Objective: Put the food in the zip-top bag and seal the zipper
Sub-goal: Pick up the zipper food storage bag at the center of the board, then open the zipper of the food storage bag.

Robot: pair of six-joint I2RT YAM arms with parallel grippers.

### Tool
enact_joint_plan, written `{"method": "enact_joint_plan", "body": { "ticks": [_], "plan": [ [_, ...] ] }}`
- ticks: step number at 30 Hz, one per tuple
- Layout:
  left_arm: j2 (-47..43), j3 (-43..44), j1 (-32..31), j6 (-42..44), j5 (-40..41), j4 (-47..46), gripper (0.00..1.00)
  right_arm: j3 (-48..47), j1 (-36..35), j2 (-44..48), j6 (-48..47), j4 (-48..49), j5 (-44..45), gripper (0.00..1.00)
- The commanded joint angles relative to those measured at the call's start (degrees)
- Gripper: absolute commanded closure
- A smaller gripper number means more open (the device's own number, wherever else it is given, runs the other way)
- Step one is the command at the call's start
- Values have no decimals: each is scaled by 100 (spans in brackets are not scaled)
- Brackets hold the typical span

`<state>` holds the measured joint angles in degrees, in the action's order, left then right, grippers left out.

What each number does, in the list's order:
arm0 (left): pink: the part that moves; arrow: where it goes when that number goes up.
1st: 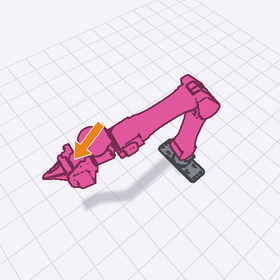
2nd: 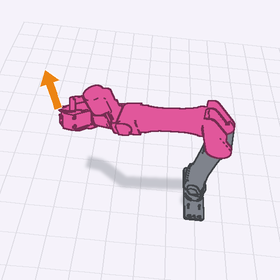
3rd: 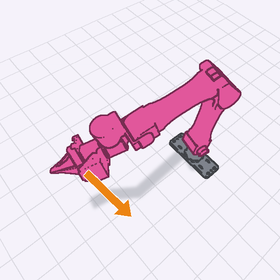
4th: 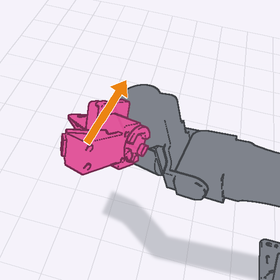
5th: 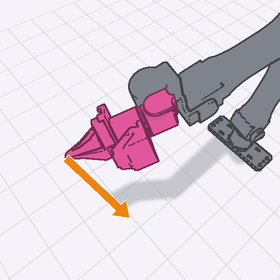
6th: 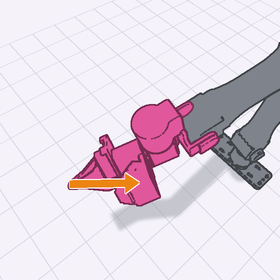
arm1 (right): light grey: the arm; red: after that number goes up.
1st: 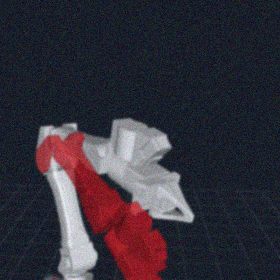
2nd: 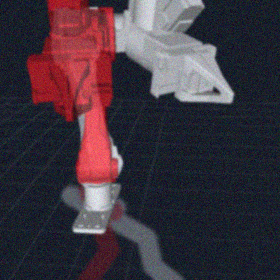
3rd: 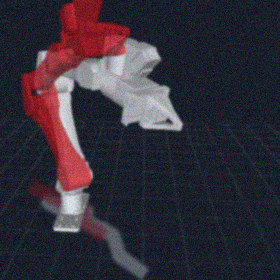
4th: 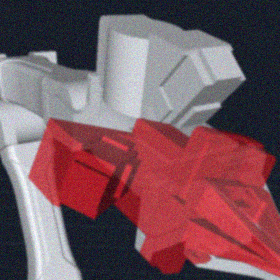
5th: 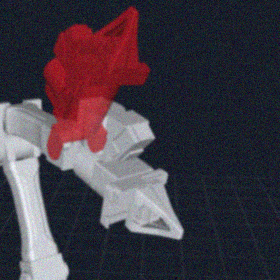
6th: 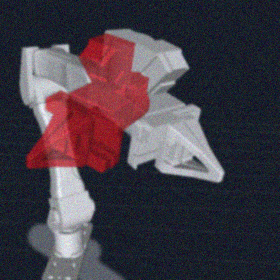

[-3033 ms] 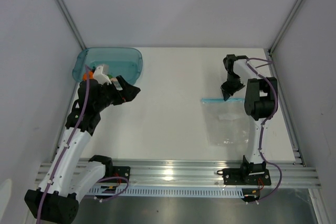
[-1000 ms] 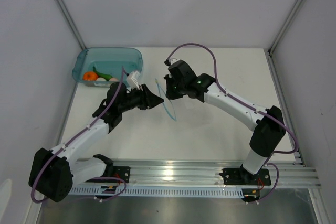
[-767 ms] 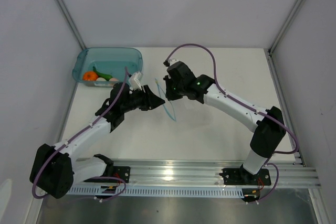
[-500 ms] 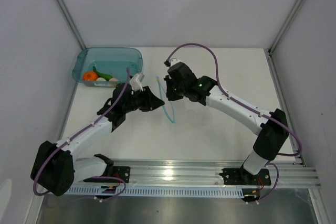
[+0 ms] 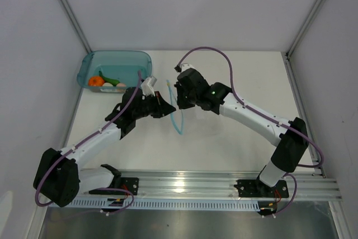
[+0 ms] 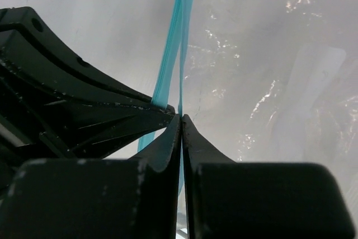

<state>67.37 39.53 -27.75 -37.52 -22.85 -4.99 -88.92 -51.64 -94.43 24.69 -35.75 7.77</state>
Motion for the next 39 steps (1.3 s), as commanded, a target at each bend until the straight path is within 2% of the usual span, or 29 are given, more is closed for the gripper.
{"method": "enact_joint_plan", "body": {
  "ticks": [1,3,4,7,9,12,14,17,18,28,39],
  "plan": [
    [-207,196,-108,25,-62,-134,99,-274,-66,-100,150,-274,382,96],
    [-242,187,-126,-19,-53,-133,99,-440,-118,-206,150,-511,514,90],
    [-268,196,-134,-27,-53,-125,99,-494,-145,-320,168,-591,611,81],
    [-277,248,-161,-28,-26,-37,99,-705,-224,-462,220,-819,787,64],
    [-277,318,-161,-19,-18,7,99,-775,-294,-558,195,-872,805,59],
    [-295,319,-170,-19,-18,-1,99,-802,-347,-629,203,-916,849,59],
    [-321,310,-170,-10,9,25,99,-784,-347,-655,212,-969,893,62],
    [-348,284,-170,8,44,34,99,-767,-347,-655,221,-1066,1094,84],
    [-356,249,-170,8,53,34,99,-775,-347,-655,221,-1109,1243,100],
    [-488,64,-126,350,413,350,99,-732,-312,-243,204,-1593,2623,100],
    [-489,90,-117,473,536,455,100,-503,-84,153,-157,-1733,2923,100]
  ]
}}
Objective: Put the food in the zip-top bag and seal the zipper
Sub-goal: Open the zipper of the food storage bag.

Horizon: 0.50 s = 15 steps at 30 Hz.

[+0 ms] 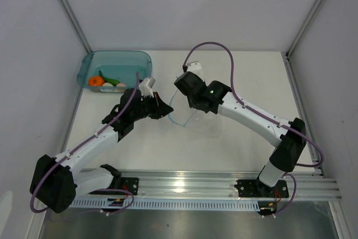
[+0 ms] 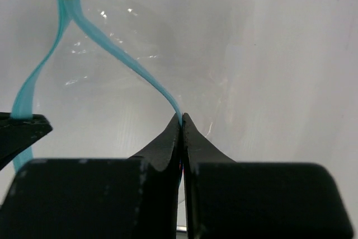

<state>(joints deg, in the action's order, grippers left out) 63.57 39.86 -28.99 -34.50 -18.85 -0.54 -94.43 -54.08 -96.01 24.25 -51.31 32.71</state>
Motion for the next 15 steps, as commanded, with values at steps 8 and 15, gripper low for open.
{"method": "enact_joint_plan", "body": {
  "ticks": [8,15],
  "plan": [
    [-20,-39,8,181,48,-96,99,3,390,679,-289,-354,491,100],
    [24,-31,8,189,-233,-350,99,100,100,715,-430,-20,61,100]
  ]
}}
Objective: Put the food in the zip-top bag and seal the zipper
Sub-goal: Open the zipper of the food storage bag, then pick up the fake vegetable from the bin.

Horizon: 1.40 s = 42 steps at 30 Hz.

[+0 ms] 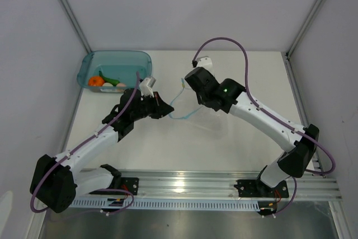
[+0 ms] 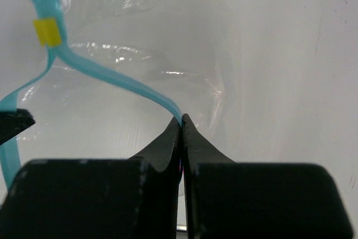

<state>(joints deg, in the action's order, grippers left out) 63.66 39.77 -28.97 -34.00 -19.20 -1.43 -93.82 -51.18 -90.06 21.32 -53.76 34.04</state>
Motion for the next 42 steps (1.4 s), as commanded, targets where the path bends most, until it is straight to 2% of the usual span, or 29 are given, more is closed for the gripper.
{"method": "enact_joint_plan", "body": {
  "ticks": [1,6,7,10,11,13,15,16,21,25,31,36,38,39,42],
  "plan": [
    [-2,-22,6,139,-268,-313,97,48,-234,51,-154,251,-117,100],
    [-266,13,6,157,-76,-130,74,101,-393,-38,-163,497,-284,100],
    [-336,31,6,191,21,-68,63,127,-393,-38,-163,533,-302,100],
    [-635,40,6,297,337,204,46,153,-384,-12,-225,612,-345,100],
    [-714,31,6,315,408,318,34,154,-384,-11,-234,629,-354,100],
    [-942,40,14,402,671,547,26,162,-367,-3,-234,639,-381,100],
    [-1083,92,41,429,925,757,6,206,-358,15,-173,708,-372,100],
    [-1171,127,67,438,1023,863,1,241,-358,50,-94,744,-381,100],
    [-1198,715,243,622,1664,1662,1,470,-305,112,126,823,-460,100],
    [-1014,1392,339,702,2576,2365,1,628,-200,111,206,814,-565,100],
    [-478,2033,936,421,2904,2551,1,655,46,112,4,911,-855,100],
    [303,2360,1516,-79,3466,2718,1,488,239,94,-286,929,-970,100],
    [576,2560,1683,-203,3834,2753,0,418,292,77,-365,902,-1013,100],
    [908,2614,1728,-265,4297,2780,1,417,336,68,-444,902,-1022,100],
    [1437,2965,2096,-632,4609,3017,0,461,451,85,-489,920,-1093,100]
  ]
}}
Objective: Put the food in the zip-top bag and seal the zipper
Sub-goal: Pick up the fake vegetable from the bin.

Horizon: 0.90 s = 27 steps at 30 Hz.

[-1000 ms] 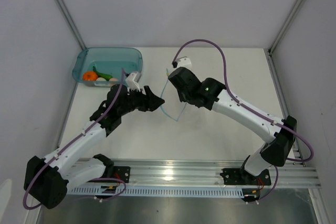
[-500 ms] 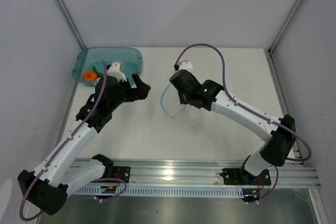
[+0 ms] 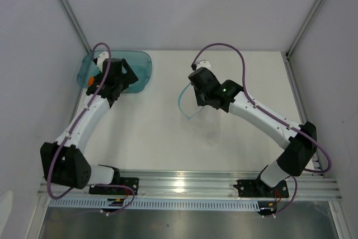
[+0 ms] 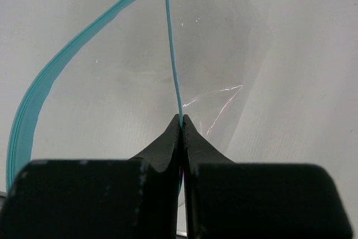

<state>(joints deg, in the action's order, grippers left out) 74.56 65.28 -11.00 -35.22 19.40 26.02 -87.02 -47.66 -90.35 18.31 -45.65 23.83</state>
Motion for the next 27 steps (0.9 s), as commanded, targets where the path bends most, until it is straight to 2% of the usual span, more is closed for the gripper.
{"method": "enact_joint_plan", "body": {
  "ticks": [1,5,8,9,10,14,16,21,27],
  "plan": [
    [601,442,431,-582,680,185,0,-192,134,105,-178,126,-98,100],
    [1007,240,950,-731,521,-675,2,-25,152,105,-196,284,-204,100],
    [1454,257,1073,-635,688,-1240,3,71,169,44,-204,354,-265,100],
    [1621,675,1083,-696,610,-1127,3,106,169,26,-205,381,-283,100],
    [1918,819,1335,-757,600,-882,3,124,161,-9,-205,442,-318,100],
    [2614,1636,1583,-810,609,-687,2,229,178,-115,-222,530,-520,100],
    [2915,2241,1715,-872,626,-213,2,291,187,-176,-240,583,-538,100],
    [3424,2630,1979,-758,653,-247,2,396,257,-247,-301,671,-599,100],
    [3889,3175,2225,-899,600,297,3,520,380,-212,-292,794,-775,100]
  ]
}}
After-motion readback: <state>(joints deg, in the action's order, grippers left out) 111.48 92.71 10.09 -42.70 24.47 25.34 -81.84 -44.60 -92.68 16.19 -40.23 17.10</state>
